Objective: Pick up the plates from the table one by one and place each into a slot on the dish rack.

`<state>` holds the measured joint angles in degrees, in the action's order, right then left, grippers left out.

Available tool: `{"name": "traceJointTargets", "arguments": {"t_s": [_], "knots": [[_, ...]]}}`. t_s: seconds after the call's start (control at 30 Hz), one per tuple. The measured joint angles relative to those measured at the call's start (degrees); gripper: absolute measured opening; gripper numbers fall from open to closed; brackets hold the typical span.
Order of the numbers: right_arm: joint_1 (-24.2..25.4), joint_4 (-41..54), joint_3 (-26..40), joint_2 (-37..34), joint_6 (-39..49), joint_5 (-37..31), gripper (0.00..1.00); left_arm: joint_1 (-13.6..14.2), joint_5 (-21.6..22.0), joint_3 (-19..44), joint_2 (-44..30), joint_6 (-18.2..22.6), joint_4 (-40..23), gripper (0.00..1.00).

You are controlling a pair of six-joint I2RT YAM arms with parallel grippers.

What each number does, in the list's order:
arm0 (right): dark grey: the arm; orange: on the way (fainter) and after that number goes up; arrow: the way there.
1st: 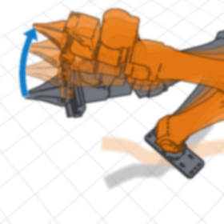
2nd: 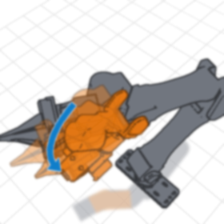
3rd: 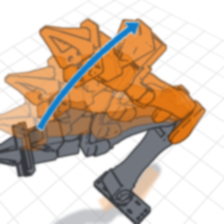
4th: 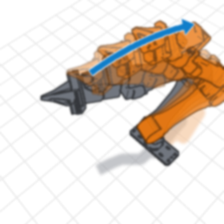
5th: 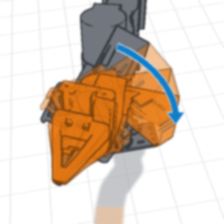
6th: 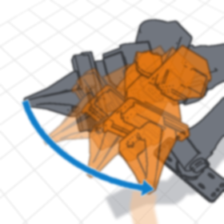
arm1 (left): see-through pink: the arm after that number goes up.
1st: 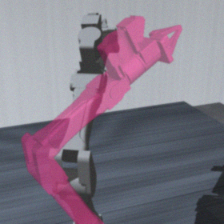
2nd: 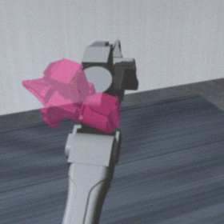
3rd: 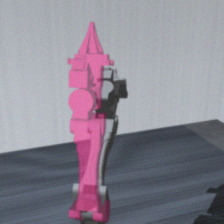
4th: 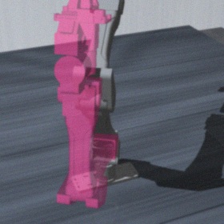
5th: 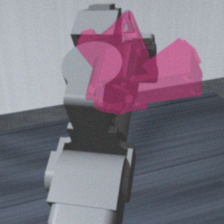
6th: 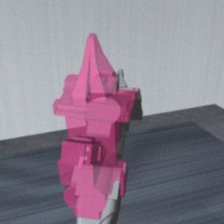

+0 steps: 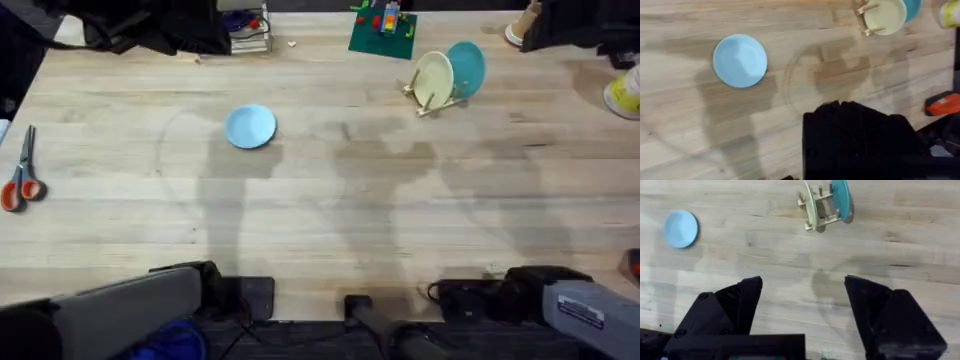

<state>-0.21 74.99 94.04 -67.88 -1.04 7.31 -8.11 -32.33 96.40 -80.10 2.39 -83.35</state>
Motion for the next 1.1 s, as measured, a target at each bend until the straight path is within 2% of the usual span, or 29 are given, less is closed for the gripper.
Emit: {"name": "traceJointTargets", "arguments": {"t_s": [0.17, 0.3, 0.57, 0.77, 1.1], "knots": [[0.0, 0.01, 0.0, 0.0, 0.0, 0.0, 0.995, -4.19, -6.54, -1.17, -0.99, 3.8, -0.02, 0.042], [0.0, 0.01, 0.0, 0.0, 0.0, 0.0, 0.995, -6.98, -11.74, -4.38, -3.08, 7.29, 0.02, 0.042], [0.0, 0.01, 0.0, 0.0, 0.0, 0.0, 0.995, -9.79, -19.12, -10.63, -8.35, 15.19, 0.45, 0.042], [0.0, 0.01, 0.0, 0.0, 0.0, 0.0, 0.995, -10.76, -22.36, -11.39, -12.89, 19.05, 0.48, 0.043], [0.0, 0.01, 0.0, 0.0, 0.0, 0.0, 0.993, -11.62, -23.66, -11.43, -21.44, 21.51, 0.63, 0.043]]}}
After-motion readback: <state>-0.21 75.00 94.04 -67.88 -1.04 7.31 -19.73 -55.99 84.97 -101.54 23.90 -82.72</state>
